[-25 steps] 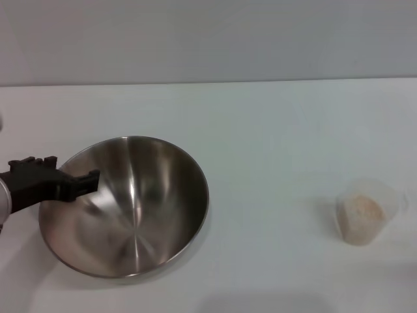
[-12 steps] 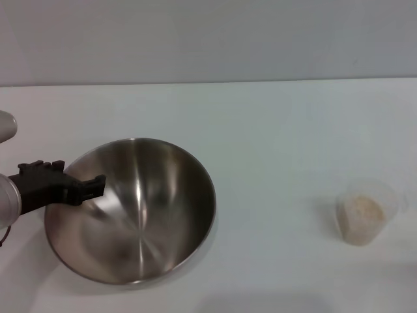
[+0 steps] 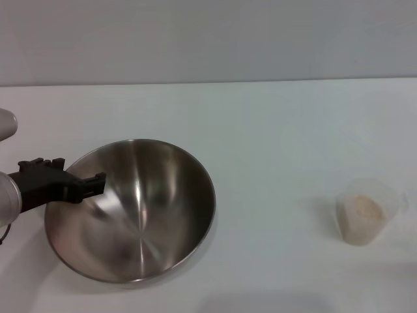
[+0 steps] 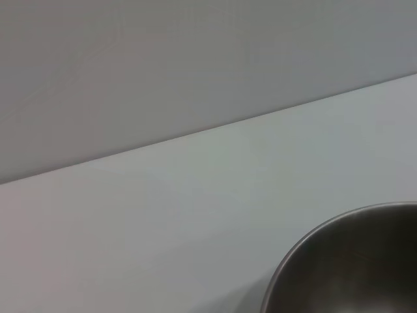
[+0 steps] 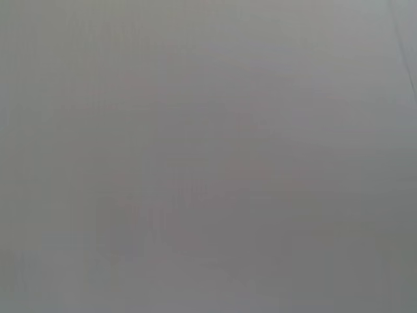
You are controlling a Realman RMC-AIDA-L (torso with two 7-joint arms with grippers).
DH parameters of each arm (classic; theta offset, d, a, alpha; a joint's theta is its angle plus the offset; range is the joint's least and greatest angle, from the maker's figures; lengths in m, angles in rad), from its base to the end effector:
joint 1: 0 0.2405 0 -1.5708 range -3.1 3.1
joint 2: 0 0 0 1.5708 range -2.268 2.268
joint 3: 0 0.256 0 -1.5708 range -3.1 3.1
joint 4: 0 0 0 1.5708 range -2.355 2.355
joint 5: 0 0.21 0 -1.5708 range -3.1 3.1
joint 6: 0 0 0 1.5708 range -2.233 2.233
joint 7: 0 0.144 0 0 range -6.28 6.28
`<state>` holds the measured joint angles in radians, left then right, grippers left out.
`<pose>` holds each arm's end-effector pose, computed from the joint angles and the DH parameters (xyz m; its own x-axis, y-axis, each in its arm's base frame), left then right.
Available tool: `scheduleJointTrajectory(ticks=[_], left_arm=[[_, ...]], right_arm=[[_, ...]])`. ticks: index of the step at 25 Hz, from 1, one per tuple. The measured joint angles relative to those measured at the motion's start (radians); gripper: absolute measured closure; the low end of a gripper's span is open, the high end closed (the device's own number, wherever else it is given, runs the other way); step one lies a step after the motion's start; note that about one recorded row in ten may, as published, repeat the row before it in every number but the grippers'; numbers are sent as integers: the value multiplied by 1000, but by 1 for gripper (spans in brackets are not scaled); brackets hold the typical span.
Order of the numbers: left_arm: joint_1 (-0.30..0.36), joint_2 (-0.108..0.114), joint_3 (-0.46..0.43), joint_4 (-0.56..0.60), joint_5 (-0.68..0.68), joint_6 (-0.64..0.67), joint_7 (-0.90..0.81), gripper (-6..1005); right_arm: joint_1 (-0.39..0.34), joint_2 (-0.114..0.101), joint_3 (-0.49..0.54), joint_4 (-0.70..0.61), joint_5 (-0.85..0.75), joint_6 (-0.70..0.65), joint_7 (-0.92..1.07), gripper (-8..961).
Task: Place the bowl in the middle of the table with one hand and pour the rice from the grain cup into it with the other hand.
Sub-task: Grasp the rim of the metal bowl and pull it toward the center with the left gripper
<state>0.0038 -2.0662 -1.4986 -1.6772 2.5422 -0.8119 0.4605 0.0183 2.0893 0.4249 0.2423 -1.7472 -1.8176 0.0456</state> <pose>-0.2342 0.3105 0.0218 0.7516 0.5657 0.3392 0.6132 -0.4101 -0.6751 0.3602 0.1590 0.0296 0.6962 0.3553 -0.6238 -0.7092 0.2058 -0.6743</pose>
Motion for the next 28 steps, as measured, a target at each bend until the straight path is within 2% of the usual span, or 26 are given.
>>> scheduleJointTrajectory(ticks=[17, 23, 25, 28], left_arm=[[-5, 1, 0, 35, 3, 3, 8, 189], [-8, 2, -2, 35, 3, -4, 24, 395], [-8, 2, -5, 36, 3, -4, 24, 606], [-13, 2, -9, 39, 1, -7, 24, 669]], right_arm=[[5, 0, -2, 0, 0, 0, -3, 171], [5, 0, -2, 0, 0, 0, -3, 171], [5, 0, -2, 0, 0, 0, -3, 171], [5, 0, -2, 0, 0, 0, -3, 171]])
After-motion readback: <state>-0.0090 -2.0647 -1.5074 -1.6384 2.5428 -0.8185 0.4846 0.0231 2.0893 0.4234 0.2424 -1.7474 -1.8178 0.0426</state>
